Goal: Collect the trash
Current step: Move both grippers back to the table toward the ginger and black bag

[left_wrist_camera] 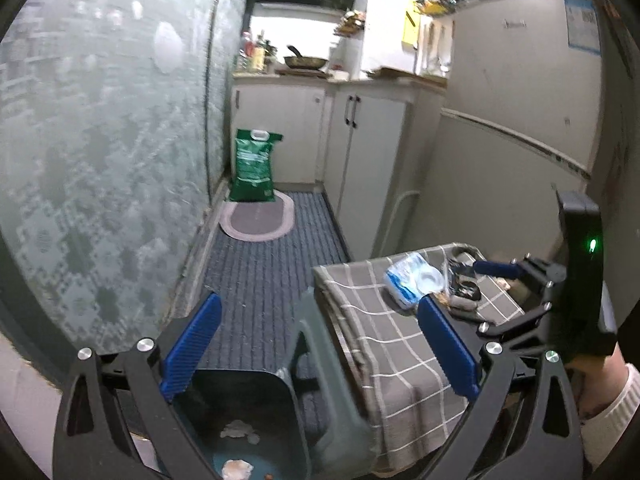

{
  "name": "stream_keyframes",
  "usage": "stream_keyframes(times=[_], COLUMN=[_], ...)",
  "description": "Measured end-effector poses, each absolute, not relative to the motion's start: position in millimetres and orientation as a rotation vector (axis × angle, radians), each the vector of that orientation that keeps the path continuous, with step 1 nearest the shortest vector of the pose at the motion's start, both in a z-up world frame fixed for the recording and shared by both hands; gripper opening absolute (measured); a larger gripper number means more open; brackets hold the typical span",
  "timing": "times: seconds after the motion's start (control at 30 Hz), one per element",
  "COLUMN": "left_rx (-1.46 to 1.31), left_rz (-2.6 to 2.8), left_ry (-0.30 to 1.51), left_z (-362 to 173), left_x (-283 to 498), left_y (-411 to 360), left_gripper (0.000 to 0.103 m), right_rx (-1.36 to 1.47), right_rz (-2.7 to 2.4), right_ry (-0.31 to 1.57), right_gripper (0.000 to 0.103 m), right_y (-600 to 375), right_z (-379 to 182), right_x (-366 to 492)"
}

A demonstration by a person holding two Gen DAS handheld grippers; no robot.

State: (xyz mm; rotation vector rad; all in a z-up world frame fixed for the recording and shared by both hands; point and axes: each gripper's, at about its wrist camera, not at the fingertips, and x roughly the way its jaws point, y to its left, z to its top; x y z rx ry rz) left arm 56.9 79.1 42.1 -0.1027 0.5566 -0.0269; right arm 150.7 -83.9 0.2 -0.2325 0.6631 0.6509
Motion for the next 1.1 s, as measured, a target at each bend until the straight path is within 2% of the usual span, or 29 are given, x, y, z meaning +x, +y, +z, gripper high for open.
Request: stream_keyframes(times=[0.4,0.53,0.6,0.67,0.77,0.93,1.1], left_rx=[-0.027,-0.017,-0.010,-0.010,-0.005,0.014,0.018], left_rz=[-0.125,-0.171,-0.199,-0.226,-0.259,-0.258,-0.261], left_ry=[0.648,0.691,0.716,0.738,0.776,0.801,0.810], left_z=[1.4,-12.6,-21.0,-28.4,-38.7,-50.9,-56.3], left_x=[93.7,103.4,108.6,113.7,122.9,138.2,151.7], left_y=[10.3,-6.2,-15.5,-22.3,-32.6,-43.0,-49.7], left_gripper=[0.099,0.084,0.081,0.077,0.075,0.068,0.068], right_rx=[-0.222,-0.212,-0.209,-0.203,-0.191,-0.203,-0.268], right_rz=[0.594,0.607,0.612,0.611,0.626,0.646,0.674], right_ry=[0.684,0.686,0.694,0.700,0.702,0.702,0.710], right_gripper=[0.099,0.098,0.087,0.081,0.074,0.071,0.070], right_y=[-157.6,-173.1,-179.0,-184.5,-191.5,-191.9,-186.1], right_z=[-8.6,-9.5,-10.1,-9.9,-7.6,-4.5,-4.9], right_x=[173.1,176.0,176.7,177.7,178.7,179.8,178.7])
